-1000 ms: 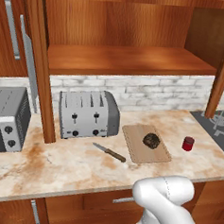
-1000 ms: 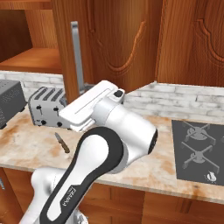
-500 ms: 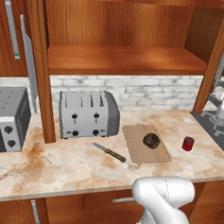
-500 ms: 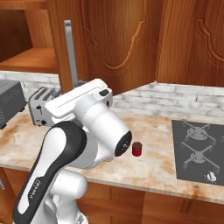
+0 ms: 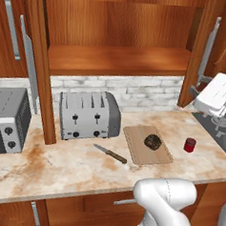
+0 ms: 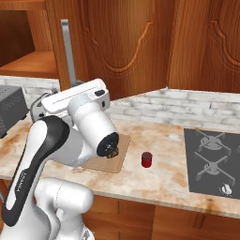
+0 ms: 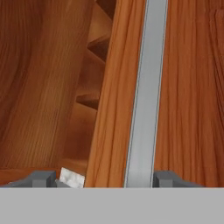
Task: Pick the bread, place it on the cutting board, pick the jam, place it on the counter, and close the cabinet.
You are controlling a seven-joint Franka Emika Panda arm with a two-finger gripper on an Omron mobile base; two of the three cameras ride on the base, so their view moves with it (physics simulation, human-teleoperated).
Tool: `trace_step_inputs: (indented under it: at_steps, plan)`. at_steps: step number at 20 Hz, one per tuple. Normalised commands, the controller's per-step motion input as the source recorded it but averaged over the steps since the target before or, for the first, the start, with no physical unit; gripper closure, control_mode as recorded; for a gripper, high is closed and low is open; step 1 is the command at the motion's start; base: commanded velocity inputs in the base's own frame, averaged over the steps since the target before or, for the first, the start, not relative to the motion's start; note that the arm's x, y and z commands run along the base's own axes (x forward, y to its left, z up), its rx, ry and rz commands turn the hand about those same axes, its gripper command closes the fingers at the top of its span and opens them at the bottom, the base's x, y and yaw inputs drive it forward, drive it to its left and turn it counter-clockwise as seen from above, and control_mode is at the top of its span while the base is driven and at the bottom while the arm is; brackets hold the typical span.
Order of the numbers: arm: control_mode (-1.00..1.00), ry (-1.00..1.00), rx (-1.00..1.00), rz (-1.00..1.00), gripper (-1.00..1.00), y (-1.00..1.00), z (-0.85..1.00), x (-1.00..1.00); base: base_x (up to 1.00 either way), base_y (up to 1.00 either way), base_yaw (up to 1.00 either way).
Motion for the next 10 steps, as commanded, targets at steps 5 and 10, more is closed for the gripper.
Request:
trace_step_inputs:
  at_steps: [5, 10]
  plan:
    - [-1.00, 0.00, 0.00, -0.07, -1.00, 0.20, 0.00, 0.62, 0.00, 0.00, 0.00]
    - [-1.00, 0.00, 0.00, -0.05, -1.00, 0.20, 0.00, 0.65, 0.00, 0.00, 0.00]
